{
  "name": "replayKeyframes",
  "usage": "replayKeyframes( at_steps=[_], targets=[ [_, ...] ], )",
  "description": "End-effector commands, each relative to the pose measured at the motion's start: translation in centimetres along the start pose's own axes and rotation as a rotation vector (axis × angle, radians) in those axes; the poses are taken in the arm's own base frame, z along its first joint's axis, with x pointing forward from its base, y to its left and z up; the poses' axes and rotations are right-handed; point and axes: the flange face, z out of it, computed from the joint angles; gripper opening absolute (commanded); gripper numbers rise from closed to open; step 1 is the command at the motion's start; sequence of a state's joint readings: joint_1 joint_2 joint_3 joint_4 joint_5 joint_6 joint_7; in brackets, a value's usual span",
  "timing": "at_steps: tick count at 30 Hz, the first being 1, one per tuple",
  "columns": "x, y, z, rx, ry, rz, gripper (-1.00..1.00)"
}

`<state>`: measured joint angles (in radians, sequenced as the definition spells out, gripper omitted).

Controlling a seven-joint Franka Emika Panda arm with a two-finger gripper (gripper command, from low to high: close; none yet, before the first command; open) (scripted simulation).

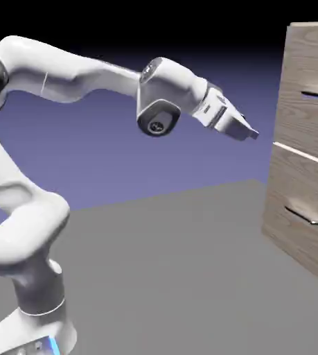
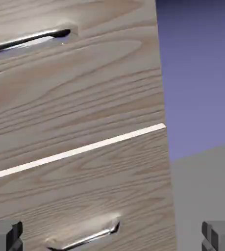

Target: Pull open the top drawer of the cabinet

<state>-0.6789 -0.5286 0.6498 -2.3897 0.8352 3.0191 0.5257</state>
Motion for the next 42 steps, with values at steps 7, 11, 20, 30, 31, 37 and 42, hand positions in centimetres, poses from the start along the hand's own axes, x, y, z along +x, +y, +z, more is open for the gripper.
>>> replayKeyframes(
  at_steps=[7, 11, 20, 30, 31, 37, 42],
  targets=[
    [0.4, -3.0, 1.7, 0.074, 0.026, 0.15, 0.0],
    [0.3, -4.2, 3.1, 0.117, 0.025, 0.242, 0.0],
    [-0.6, -6.0, 7.5, 0.212, -0.014, 0.474, 0.0],
    [-1.7, -7.2, 12.9, 0.319, -0.095, 0.782, 0.0],
    [-1.7, -7.3, 13.4, 0.331, -0.105, 0.816, 0.0],
    [-2.1, -8.2, 16.1, 0.403, -0.167, 1.03, 0.0],
    [-1.9, -9.4, 17.9, 0.47, -0.224, 1.221, 0.0]
  ],
)
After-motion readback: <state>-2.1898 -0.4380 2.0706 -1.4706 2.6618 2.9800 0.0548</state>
